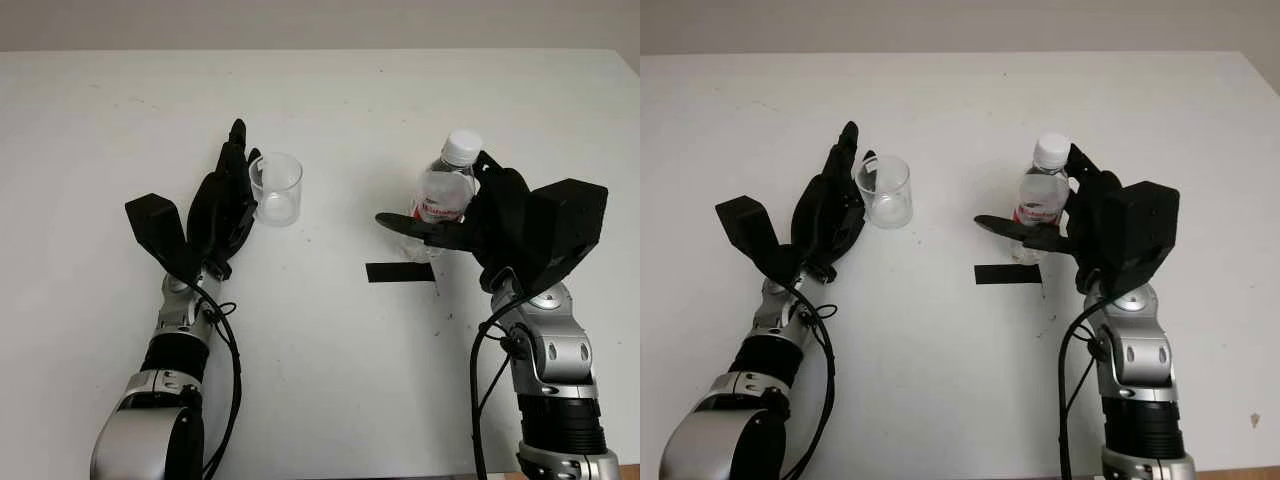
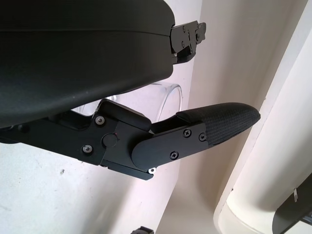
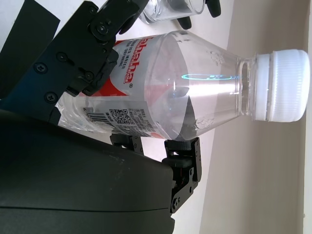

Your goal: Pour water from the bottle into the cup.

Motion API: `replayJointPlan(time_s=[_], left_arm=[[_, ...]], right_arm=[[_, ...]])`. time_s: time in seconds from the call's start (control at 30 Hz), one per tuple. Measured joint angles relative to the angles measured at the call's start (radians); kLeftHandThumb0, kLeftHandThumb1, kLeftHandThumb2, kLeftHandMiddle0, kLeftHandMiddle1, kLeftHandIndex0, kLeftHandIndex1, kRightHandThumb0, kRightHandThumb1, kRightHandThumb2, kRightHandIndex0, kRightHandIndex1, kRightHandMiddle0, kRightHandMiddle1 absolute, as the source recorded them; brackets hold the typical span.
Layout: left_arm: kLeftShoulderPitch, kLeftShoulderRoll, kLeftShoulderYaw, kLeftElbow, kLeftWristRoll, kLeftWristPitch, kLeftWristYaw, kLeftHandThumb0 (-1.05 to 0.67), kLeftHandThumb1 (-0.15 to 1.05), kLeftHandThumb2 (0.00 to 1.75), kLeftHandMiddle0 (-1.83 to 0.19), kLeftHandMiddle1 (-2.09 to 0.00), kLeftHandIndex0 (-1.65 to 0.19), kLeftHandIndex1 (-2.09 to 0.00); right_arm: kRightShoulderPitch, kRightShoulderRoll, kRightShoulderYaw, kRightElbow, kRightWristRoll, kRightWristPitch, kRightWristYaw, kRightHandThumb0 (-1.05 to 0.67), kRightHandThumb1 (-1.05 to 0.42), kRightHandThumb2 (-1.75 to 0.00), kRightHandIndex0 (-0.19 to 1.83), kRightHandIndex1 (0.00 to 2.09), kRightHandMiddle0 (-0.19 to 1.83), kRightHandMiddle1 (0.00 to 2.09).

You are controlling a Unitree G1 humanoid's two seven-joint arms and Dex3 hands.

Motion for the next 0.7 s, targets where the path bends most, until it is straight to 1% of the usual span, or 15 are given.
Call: replayJointPlan(time_s=[0.1, 0.3, 0.4, 0.53, 0.67, 0.7], left_arm=[[0.004, 0.001, 0.0, -0.007, 0.0, 0.005, 0.001, -0.83, 1.05, 0.72, 0.19, 0.0, 0.19, 0.0], [0.006, 0.005, 0.0, -0.01, 0.0, 0.013, -0.007, -0.82, 1.05, 0.72, 0.19, 0.0, 0.19, 0.0], [0.007, 0.006, 0.0, -0.01, 0.0, 0.014, -0.008, -0.82, 1.05, 0.72, 0.19, 0.0, 0.19, 0.0], [0.007, 0.006, 0.0, -0.012, 0.0, 0.018, -0.006, -0.83, 1.05, 0.72, 0.19, 0.0, 0.19, 0.0], [0.008, 0.006, 0.001, -0.018, 0.0, 0.023, -0.003, -0.83, 1.05, 0.7, 0.19, 0.0, 0.19, 0.0], [0.009, 0.007, 0.001, -0.02, 0.0, 0.025, -0.002, -0.83, 1.05, 0.7, 0.19, 0.0, 0.19, 0.0]], right_arm=[[0.0, 0.011, 0.005, 0.0, -0.003, 0.003, 0.002, -0.36, -1.05, -0.19, 1.31, 2.09, 1.04, 2.09], [0.0, 0.018, 0.011, 0.002, 0.002, 0.035, 0.009, -0.34, -1.05, -0.21, 1.36, 2.09, 1.16, 2.09], [0.0, 0.031, 0.008, 0.002, 0.017, 0.045, 0.011, -0.34, -1.05, -0.21, 1.38, 2.09, 1.18, 2.09], [-0.001, 0.048, 0.012, -0.007, 0.019, 0.092, -0.005, -0.34, -1.05, -0.2, 1.4, 2.09, 1.21, 2.09], [-0.001, 0.052, 0.017, -0.024, 0.01, 0.121, -0.019, -0.34, -1.05, -0.2, 1.3, 2.09, 1.16, 2.09], [-0.001, 0.054, 0.017, -0.029, 0.009, 0.13, -0.023, -0.33, -1.05, -0.19, 1.31, 2.09, 1.16, 2.09]])
